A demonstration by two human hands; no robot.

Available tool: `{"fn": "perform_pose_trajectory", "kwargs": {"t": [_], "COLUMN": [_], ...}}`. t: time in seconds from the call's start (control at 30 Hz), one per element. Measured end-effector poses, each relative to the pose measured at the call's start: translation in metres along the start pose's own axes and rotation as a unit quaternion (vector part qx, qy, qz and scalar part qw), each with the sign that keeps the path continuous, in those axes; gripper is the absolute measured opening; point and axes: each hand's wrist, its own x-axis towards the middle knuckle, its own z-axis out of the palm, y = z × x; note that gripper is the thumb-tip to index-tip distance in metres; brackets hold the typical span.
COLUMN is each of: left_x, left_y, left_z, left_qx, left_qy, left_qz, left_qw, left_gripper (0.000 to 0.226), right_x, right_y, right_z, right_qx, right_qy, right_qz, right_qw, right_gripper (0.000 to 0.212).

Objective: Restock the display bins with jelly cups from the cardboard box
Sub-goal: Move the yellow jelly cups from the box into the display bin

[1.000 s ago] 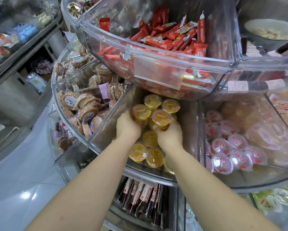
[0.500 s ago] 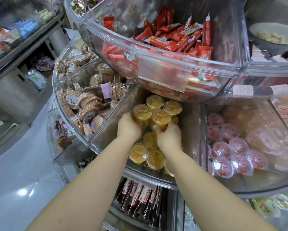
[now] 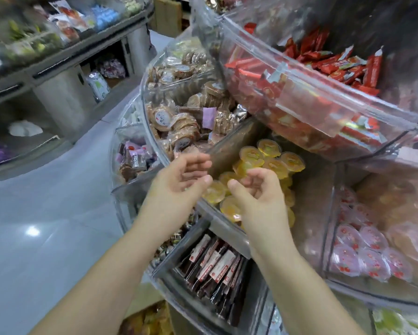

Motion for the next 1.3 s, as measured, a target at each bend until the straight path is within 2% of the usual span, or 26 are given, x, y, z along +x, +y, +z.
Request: {"fn": "perform_pose_trajectory", "kwargs": {"t": [0.07,0.1,0.2,0.33,0.43,0.53,0.63,0.73,0.83,0.9,0.93,0.97,1.03,1.1,1.13,1.17,1.23,1.3], "left_x": [-0.043,-0.067,-0.143,-0.25,-0.315,-0.356,-0.376,-0.378,-0.373,-0.367,-0.364,-0.362,-0.356,-0.352,-0.351,-0.351,-0.351,-0.346], "left_y": [-0.015,-0.03,-0.102,-0.233,-0.336,-0.441,-0.54,-0.626,-0.683,-0.707,-0.715,-0.722,-0.73,-0.733,-0.731,-0.729,-0.718,-0.694], "left_z": [-0.038,-0.056,-0.101,-0.123,-0.111,-0.094,-0.08,-0.071,-0.063,-0.056,-0.053,-0.051,-0.053,-0.057,-0.059,-0.059,-0.059,-0.061], "left_qx": [0.004,0.011,0.02,0.033,0.03,0.056,0.09,0.157,0.19,0.263,0.311,0.354,0.381,0.356,0.338,0.313,0.217,0.075], "left_qy": [0.091,0.136,0.243,0.285,0.271,0.209,0.13,0.043,-0.069,-0.161,-0.194,-0.218,-0.241,-0.251,-0.244,-0.216,-0.101,0.021], "left_qz": [0.013,-0.001,-0.108,-0.3,-0.413,-0.497,-0.531,-0.508,-0.482,-0.465,-0.45,-0.434,-0.417,-0.423,-0.433,-0.445,-0.47,-0.472], "left_qw": [0.996,0.991,0.964,0.91,0.869,0.84,0.833,0.846,0.852,0.83,0.814,0.8,0.789,0.794,0.799,0.811,0.849,0.878], "left_gripper": [0.031,0.028,0.027,0.035,0.029,0.022,0.027,0.044,0.054,0.05,0.047,0.045,0.042,0.046,0.05,0.052,0.052,0.049], "right_x": [-0.032,-0.049,-0.098,-0.149,-0.177,-0.193,-0.196,-0.19,-0.193,-0.198,-0.201,-0.204,-0.206,-0.203,-0.2,-0.198,-0.196,-0.195], "right_y": [-0.003,0.004,0.062,0.214,0.35,0.478,0.576,0.646,0.691,0.713,0.723,0.732,0.743,0.748,0.747,0.742,0.726,0.7], "right_z": [0.03,0.046,0.097,0.146,0.158,0.17,0.191,0.215,0.225,0.222,0.218,0.214,0.208,0.204,0.202,0.202,0.2,0.199], "right_qx": [0.017,0.023,-0.035,-0.206,-0.356,-0.443,-0.494,-0.548,-0.558,-0.573,-0.582,-0.589,-0.592,-0.572,-0.548,-0.515,-0.427,-0.348], "right_qy": [-0.128,-0.198,-0.367,-0.477,-0.496,-0.501,-0.522,-0.538,-0.616,-0.67,-0.685,-0.687,-0.672,-0.656,-0.647,-0.631,-0.583,-0.536], "right_qz": [-0.07,-0.074,-0.009,0.143,0.215,0.247,0.258,0.187,0.123,0.086,0.061,0.033,-0.005,-0.012,0.014,0.065,0.167,0.231], "right_qw": [0.989,0.977,0.929,0.842,0.762,0.702,0.646,0.613,0.542,0.464,0.434,0.424,0.446,0.492,0.53,0.577,0.67,0.734], "right_gripper": [0.019,0.016,0.014,0.015,0.017,0.024,0.024,0.04,0.059,0.064,0.062,0.058,0.047,0.044,0.045,0.045,0.043,0.045]}}
